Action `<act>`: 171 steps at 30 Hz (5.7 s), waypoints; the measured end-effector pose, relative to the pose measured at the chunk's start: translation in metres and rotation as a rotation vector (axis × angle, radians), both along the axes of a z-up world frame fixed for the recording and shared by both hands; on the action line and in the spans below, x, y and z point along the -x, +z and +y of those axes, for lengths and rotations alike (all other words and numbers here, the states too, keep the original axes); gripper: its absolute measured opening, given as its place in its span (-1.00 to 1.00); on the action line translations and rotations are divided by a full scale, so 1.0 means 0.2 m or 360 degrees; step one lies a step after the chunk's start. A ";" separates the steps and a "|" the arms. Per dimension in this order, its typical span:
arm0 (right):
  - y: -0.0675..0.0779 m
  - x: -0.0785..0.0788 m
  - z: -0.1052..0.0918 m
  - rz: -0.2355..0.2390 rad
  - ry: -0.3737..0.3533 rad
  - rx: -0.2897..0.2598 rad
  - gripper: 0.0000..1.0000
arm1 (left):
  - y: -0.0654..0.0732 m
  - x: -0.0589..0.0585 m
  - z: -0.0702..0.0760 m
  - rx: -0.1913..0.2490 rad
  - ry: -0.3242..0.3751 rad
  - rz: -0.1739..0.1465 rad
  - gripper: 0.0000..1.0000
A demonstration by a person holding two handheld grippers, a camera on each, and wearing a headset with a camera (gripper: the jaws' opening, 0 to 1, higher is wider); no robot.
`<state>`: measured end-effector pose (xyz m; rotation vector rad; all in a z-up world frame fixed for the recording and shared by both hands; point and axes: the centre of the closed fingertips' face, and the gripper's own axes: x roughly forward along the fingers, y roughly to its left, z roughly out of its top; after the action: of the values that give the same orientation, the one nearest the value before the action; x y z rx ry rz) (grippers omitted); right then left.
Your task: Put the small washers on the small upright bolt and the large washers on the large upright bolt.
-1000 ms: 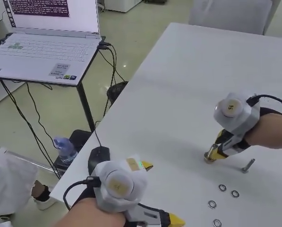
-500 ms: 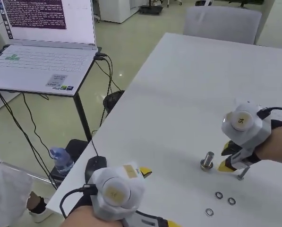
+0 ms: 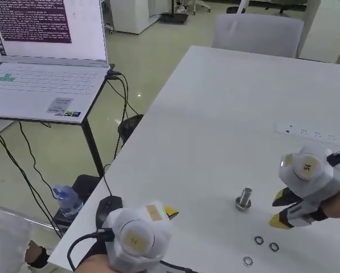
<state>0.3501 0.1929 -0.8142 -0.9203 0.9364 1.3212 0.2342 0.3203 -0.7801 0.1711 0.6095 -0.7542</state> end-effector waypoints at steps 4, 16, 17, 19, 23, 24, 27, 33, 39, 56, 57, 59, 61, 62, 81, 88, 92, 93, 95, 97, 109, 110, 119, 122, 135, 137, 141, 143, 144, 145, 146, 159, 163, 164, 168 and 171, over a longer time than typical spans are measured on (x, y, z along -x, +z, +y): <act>-0.02 0.04 -0.04 0.0010 -0.0016 -0.0005 -0.41 | 0.00 -0.01 0.00 -0.0008 -0.0002 -0.0002 0.71; -0.15 0.11 -0.11 0.0019 -0.0023 0.0006 -0.41 | -0.01 -0.01 0.00 -0.0001 -0.0001 0.0000 0.69; -0.15 0.11 -0.11 0.0016 -0.0023 0.0005 -0.41 | -0.01 -0.01 0.00 0.0003 0.0001 -0.0002 0.69; -0.17 0.11 -0.11 0.0010 -0.0024 -0.0002 -0.41 | -0.01 -0.01 0.00 0.0001 0.0001 0.0000 0.69; -0.20 0.11 -0.11 0.0003 -0.0020 -0.0001 -0.41 | -0.01 0.00 -0.01 0.0000 -0.0008 0.0010 0.68; -0.22 0.11 -0.11 -0.0001 -0.0013 0.0006 -0.41 | -0.01 0.00 -0.01 0.0002 -0.0010 0.0014 0.68; -0.24 0.12 -0.10 -0.0003 -0.0001 0.0013 -0.41 | -0.02 0.01 -0.01 0.0004 -0.0018 0.0021 0.67; -0.28 0.13 -0.08 0.0004 0.0001 0.0028 -0.41 | -0.03 0.02 -0.01 -0.0011 -0.0035 0.0032 0.64; -0.31 0.14 -0.09 0.0009 0.0007 0.0056 -0.43 | -0.02 0.02 0.00 0.0004 -0.0030 0.0032 0.63; -0.30 0.14 -0.09 0.0000 0.0013 0.0145 -0.56 | -0.02 0.02 -0.01 0.0027 -0.0039 0.0044 0.55; -0.30 0.14 -0.09 0.0001 0.0020 0.0160 -0.60 | -0.02 0.02 -0.01 0.0027 -0.0039 0.0044 0.55; -0.31 0.15 -0.09 -0.0007 0.0043 0.0183 -0.65 | -0.02 0.02 -0.01 0.0027 -0.0038 0.0045 0.54; -0.31 0.16 -0.09 -0.0011 0.0047 0.0193 -0.67 | -0.02 0.03 -0.01 0.0028 -0.0037 0.0042 0.54; -0.31 0.16 -0.09 -0.0012 0.0051 0.0198 -0.69 | -0.02 0.03 -0.01 0.0029 -0.0035 0.0042 0.53; -0.29 0.15 -0.11 0.0041 -0.0068 0.0137 -0.76 | -0.02 0.02 -0.06 0.0024 -0.0032 0.0038 0.49; -0.22 0.12 -0.18 0.0030 -0.0101 0.0147 -0.76 | -0.04 0.00 -0.05 -0.0009 -0.0013 0.0036 0.56; -0.16 0.09 -0.23 0.0021 -0.0132 0.0137 -0.76 | -0.05 0.00 -0.05 -0.0035 -0.0034 0.0037 0.57; -0.15 0.08 -0.25 0.0017 -0.0138 0.0139 -0.76 | -0.05 -0.01 -0.05 -0.0037 -0.0034 0.0039 0.58; -0.13 0.07 -0.28 0.0009 -0.0146 0.0140 -0.76 | -0.05 -0.01 -0.05 -0.0043 -0.0034 0.0047 0.58; -0.10 0.04 -0.31 0.0014 -0.0158 0.0145 -0.76 | -0.06 -0.01 -0.05 -0.0048 -0.0037 0.0051 0.59; 0.04 -0.13 -0.33 -0.0042 -0.0173 0.0138 -0.76 | -0.10 0.00 -0.04 -0.0086 -0.0051 0.0099 0.67; 0.04 -0.14 -0.32 -0.0044 -0.0173 0.0135 -0.76 | -0.10 0.00 -0.03 -0.0087 -0.0052 0.0103 0.67; 0.11 -0.20 -0.19 -0.0081 -0.0151 0.0107 -0.76 | -0.09 -0.01 -0.02 -0.0094 -0.0046 0.0108 0.66; 0.09 -0.20 -0.17 -0.0073 -0.0145 0.0118 -0.76 | -0.09 -0.01 -0.02 -0.0084 -0.0038 0.0114 0.66; 0.05 -0.22 -0.15 -0.0056 -0.0156 0.0126 -0.76 | -0.07 -0.03 -0.03 -0.0079 -0.0058 0.0098 0.63; 0.04 -0.22 -0.15 -0.0054 -0.0150 0.0143 -0.76 | -0.07 -0.02 -0.03 -0.0081 -0.0063 0.0102 0.62; 0.02 -0.22 -0.16 -0.0054 -0.0139 0.0168 -0.76 | -0.07 -0.02 -0.02 -0.0080 -0.0064 0.0105 0.60; 0.02 -0.22 -0.16 -0.0045 -0.0152 0.0159 -0.76 | -0.07 -0.02 -0.02 -0.0078 -0.0065 0.0104 0.59; 0.02 -0.22 -0.16 -0.0044 -0.0149 0.0162 -0.76 | -0.07 -0.02 -0.02 -0.0078 -0.0064 0.0107 0.59; 0.02 -0.22 -0.16 -0.0043 -0.0147 0.0164 -0.76 | -0.08 -0.01 -0.02 -0.0079 -0.0064 0.0110 0.58; 0.02 -0.22 -0.16 -0.0042 -0.0148 0.0165 -0.76 | -0.08 -0.01 -0.01 -0.0080 -0.0065 0.0109 0.58; -0.02 -0.22 -0.16 -0.0020 -0.0151 0.0189 -0.76 | -0.08 -0.01 -0.02 -0.0071 -0.0066 0.0124 0.53; -0.05 -0.21 -0.16 -0.0019 -0.0135 0.0208 -0.76 | -0.08 0.00 -0.02 -0.0070 -0.0075 0.0129 0.50; -0.06 -0.21 -0.16 -0.0018 -0.0129 0.0211 -0.76 | -0.08 0.00 -0.03 -0.0066 -0.0074 0.0130 0.50; -0.09 -0.22 -0.17 -0.0010 -0.0123 0.0228 -0.76 | -0.08 0.00 -0.03 -0.0063 -0.0073 0.0126 0.50; -0.11 -0.21 -0.16 -0.0011 -0.0113 0.0237 -0.76 | -0.08 0.01 -0.03 -0.0069 -0.0075 0.0128 0.50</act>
<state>0.3925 0.1604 -0.8358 -0.9953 1.0637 1.1999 0.2327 0.3153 -0.7959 0.1961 0.7007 -0.7970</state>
